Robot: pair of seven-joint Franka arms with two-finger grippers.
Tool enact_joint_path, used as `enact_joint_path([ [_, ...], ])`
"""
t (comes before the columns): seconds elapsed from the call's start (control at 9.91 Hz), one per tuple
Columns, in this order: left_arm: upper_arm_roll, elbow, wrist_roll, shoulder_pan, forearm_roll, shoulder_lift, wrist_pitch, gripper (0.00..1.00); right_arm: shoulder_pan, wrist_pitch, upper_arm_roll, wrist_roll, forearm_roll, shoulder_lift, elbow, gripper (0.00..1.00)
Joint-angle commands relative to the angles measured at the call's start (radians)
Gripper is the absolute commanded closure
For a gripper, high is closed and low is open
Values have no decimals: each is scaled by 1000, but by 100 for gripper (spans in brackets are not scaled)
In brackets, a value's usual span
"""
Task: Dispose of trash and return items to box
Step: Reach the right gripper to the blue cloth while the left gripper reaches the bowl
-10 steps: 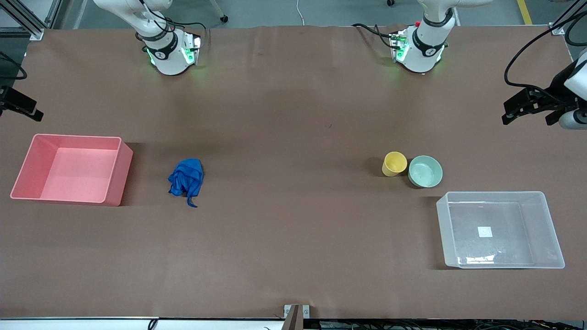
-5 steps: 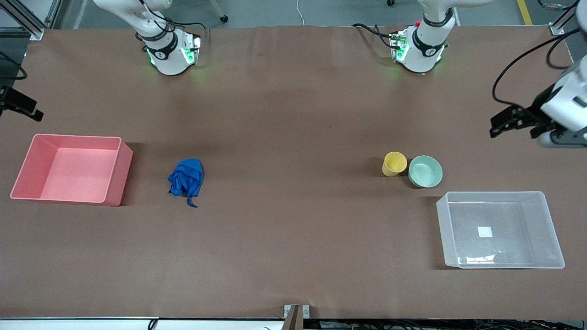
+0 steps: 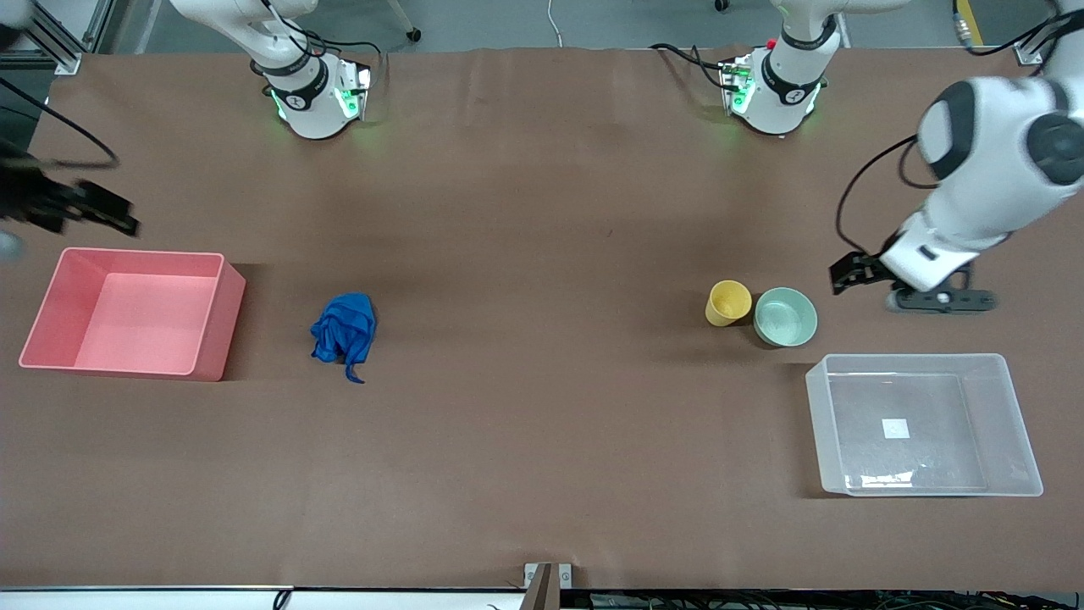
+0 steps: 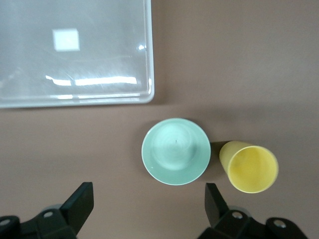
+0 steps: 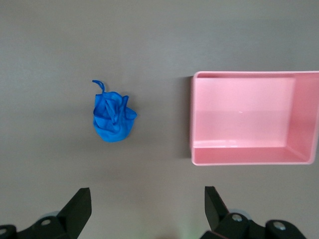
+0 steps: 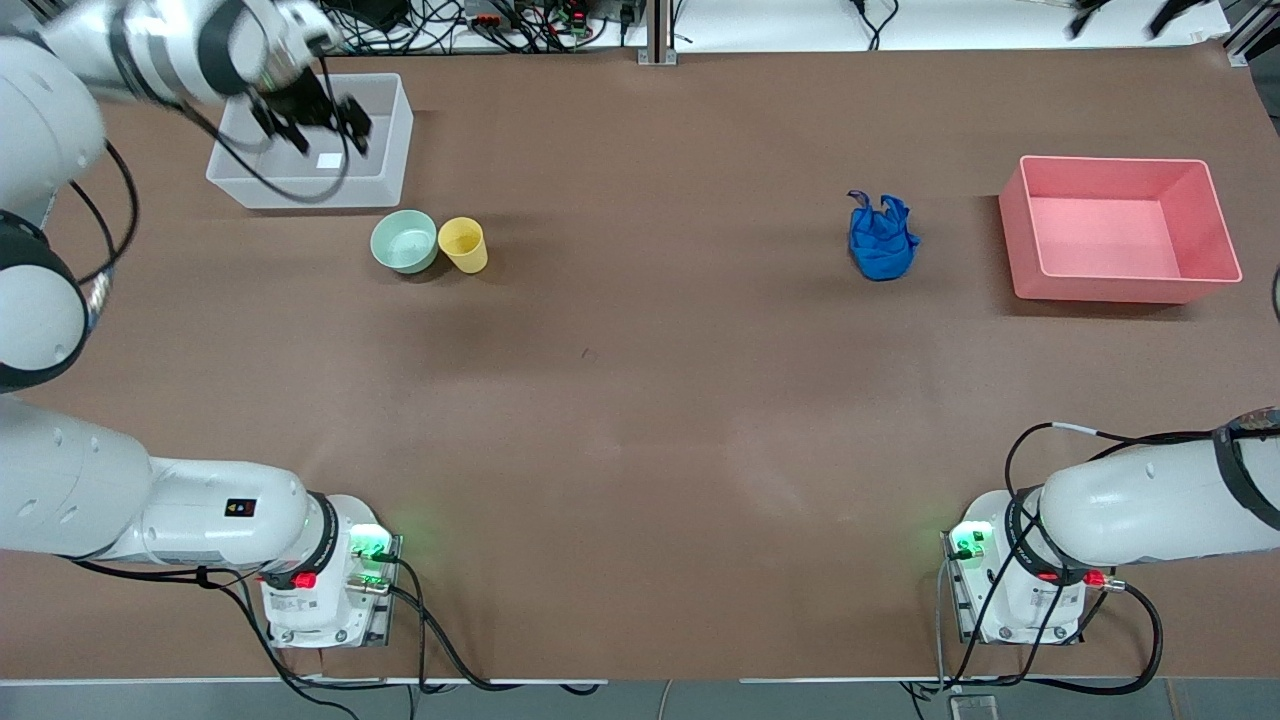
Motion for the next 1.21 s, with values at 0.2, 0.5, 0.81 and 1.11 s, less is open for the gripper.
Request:
enact_joint_path([
  [0.2, 3, -202, 8, 0, -1, 194, 405, 1, 155, 390, -5, 88, 4, 184, -263, 0],
  [0.5, 9, -167, 13, 5, -2, 311, 467, 2, 218, 754, -8, 168, 4, 278, -434, 0],
  [0.81, 15, -144, 16, 16, -2, 371, 510, 47, 213, 949, -11, 167, 1, 368, -484, 0],
  [1.11, 16, -147, 28, 20, -2, 368, 508, 100, 226, 1043, -12, 162, -16, 385, -557, 37],
])
